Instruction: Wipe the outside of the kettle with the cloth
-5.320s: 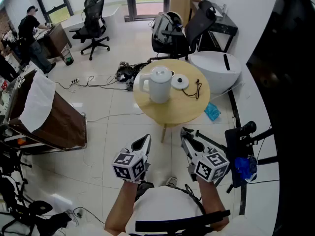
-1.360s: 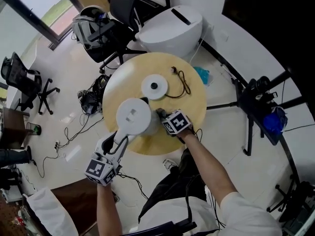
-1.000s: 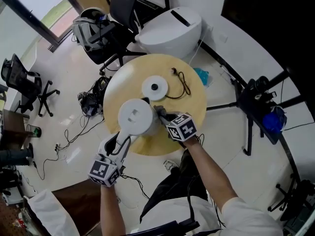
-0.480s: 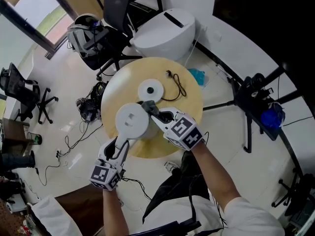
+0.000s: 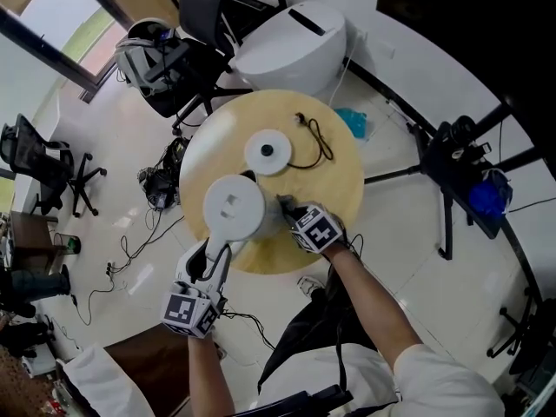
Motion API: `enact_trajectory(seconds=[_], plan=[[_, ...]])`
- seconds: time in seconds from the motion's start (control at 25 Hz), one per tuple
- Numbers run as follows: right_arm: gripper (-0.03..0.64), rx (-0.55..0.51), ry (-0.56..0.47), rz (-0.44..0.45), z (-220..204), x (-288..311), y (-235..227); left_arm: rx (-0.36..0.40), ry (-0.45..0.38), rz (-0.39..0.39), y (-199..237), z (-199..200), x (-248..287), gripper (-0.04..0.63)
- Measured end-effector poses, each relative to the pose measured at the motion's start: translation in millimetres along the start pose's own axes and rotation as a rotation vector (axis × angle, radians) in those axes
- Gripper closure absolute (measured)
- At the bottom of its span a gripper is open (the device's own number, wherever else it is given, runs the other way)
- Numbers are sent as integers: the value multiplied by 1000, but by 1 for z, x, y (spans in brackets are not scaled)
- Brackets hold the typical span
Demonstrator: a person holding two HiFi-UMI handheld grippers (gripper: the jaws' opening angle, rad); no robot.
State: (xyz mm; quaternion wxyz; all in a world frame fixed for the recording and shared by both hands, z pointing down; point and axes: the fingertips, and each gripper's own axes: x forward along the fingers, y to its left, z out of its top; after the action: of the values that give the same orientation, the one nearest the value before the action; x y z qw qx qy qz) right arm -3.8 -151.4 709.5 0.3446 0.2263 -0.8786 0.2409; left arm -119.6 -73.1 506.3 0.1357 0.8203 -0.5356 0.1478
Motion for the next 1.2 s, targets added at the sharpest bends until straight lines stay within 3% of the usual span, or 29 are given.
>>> enact_trajectory(seconds=[0.2,0.6,0.84,1.2], plan=[[586,-1,26,-29,-2,6,2,-13,1,39,-2,-1,1,426],[586,-72,-288,-9,91,-97,42,-40,20,114,-9,-2,4,428],[586,-134,-416,-12,136,-149,69,-74,24,177,-15,0,8,427],[586,-66,-347,-22,102,-124,60,-121,49,250,-25,3,12,426]])
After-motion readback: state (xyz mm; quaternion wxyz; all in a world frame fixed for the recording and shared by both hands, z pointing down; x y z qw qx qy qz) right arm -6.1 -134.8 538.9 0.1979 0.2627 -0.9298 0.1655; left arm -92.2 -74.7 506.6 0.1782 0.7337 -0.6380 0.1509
